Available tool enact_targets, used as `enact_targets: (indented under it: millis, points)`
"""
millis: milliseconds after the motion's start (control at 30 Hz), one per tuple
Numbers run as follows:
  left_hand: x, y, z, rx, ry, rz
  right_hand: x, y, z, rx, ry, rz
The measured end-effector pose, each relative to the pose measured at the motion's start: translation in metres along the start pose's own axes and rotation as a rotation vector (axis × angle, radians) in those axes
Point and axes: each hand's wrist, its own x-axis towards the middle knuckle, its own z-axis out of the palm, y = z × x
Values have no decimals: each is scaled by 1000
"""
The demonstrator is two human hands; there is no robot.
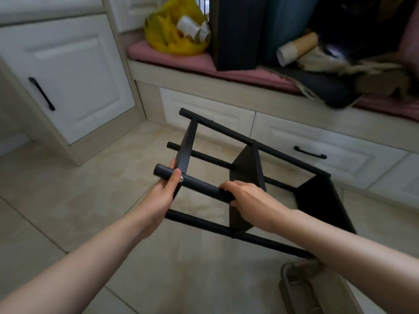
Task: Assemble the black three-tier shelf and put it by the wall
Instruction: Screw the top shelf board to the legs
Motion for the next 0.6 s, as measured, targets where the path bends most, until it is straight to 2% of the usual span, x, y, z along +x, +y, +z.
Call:
enact_targets:
  millis: [233, 433, 600]
  points:
    - [30, 95, -12, 88, 3, 128, 36, -26, -56, 135, 119, 63]
    - [31, 178, -18, 211, 56, 294, 46, -51, -94, 373, 222, 106]
    - [3, 212, -11, 484, 121, 364, 34, -70, -99, 584, 279, 140]
